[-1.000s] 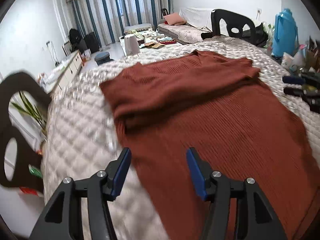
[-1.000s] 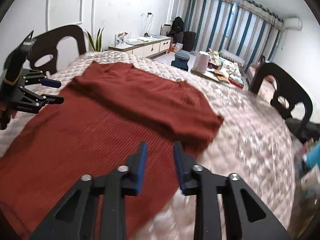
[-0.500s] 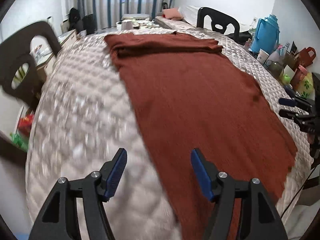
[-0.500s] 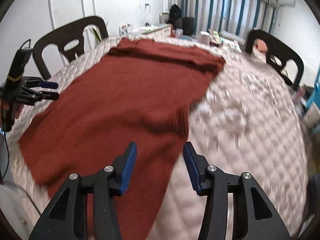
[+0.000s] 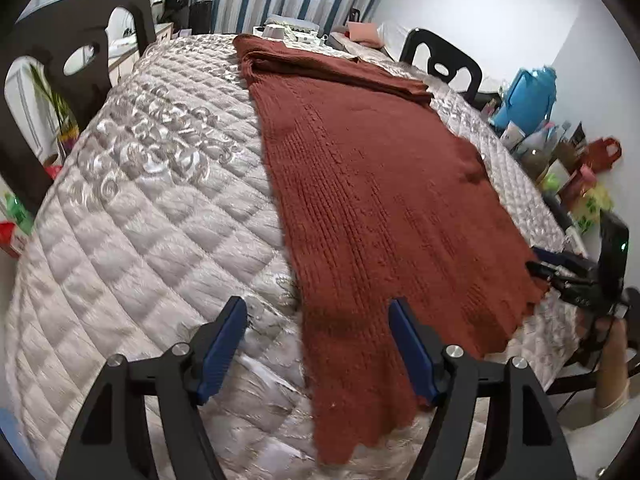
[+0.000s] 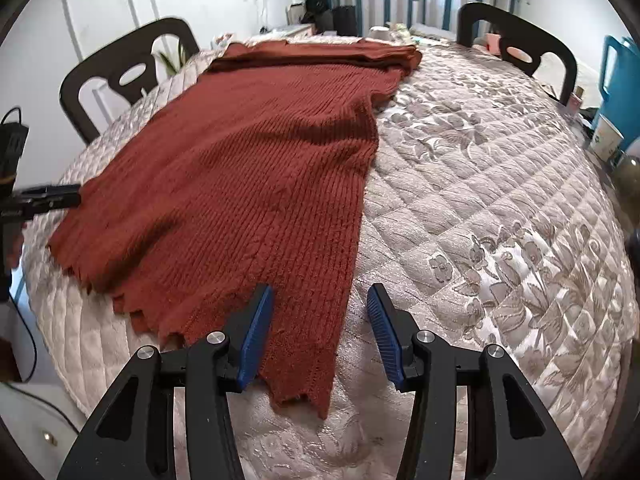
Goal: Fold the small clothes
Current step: 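Grasp the hem of the narrowed sweater with both grippers, then lift the hem with both grippers and fold it toward the collar, then lay the hem down on the sweater and open both grippers, then move both grippers to the folded edge of the sweater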
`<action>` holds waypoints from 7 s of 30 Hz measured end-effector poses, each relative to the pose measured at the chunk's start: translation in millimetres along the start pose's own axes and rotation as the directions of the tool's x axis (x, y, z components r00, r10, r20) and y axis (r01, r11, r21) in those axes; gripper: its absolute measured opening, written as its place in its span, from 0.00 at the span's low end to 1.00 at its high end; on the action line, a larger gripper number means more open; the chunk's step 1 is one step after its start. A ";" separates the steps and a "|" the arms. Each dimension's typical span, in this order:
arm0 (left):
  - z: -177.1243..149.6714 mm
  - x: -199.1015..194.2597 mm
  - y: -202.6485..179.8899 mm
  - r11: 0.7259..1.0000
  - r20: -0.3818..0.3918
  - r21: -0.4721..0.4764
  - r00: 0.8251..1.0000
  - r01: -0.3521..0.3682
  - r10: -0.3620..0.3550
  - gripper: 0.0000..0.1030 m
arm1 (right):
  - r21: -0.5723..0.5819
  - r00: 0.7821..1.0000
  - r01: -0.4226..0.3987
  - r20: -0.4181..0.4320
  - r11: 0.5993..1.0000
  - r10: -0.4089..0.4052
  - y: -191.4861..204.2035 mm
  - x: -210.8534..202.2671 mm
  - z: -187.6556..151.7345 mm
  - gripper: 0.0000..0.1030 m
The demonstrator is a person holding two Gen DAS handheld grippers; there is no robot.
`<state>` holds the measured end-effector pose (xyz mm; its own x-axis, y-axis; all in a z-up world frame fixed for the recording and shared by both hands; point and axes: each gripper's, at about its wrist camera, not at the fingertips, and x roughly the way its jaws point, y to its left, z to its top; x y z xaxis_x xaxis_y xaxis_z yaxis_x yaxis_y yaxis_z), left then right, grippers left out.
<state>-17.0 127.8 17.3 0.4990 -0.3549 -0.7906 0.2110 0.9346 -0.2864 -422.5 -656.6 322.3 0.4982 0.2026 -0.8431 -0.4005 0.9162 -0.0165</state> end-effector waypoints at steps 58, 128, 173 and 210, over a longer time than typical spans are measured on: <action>7.7 -25.4 14.3 0.926 0.046 -0.302 0.974 0.225 -0.221 0.09 | 0.185 0.935 -0.328 0.202 0.927 0.291 -36.8 -46.7 6.8 0.06; 210.4 105.4 69.3 0.912 0.046 -0.404 0.997 0.077 -0.063 0.67 | -0.443 0.995 -0.098 -0.027 0.891 0.095 34.2 169.2 235.7 0.56; 165.5 87.1 54.2 0.953 -0.039 -0.262 0.988 -0.152 0.147 0.73 | -0.521 0.999 0.003 0.030 0.854 0.014 35.4 179.3 245.2 0.13; 88.3 42.2 -33.8 0.921 0.093 0.240 0.952 -0.307 0.292 0.79 | -0.450 0.987 0.132 0.141 0.883 -0.075 -3.9 40.8 93.3 0.55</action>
<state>71.1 79.1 41.4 0.6150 -0.0667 -0.7857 0.2434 0.9638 0.1087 -328.8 -619.6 338.1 0.6302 0.1796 -0.7554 -0.6342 0.6803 -0.3673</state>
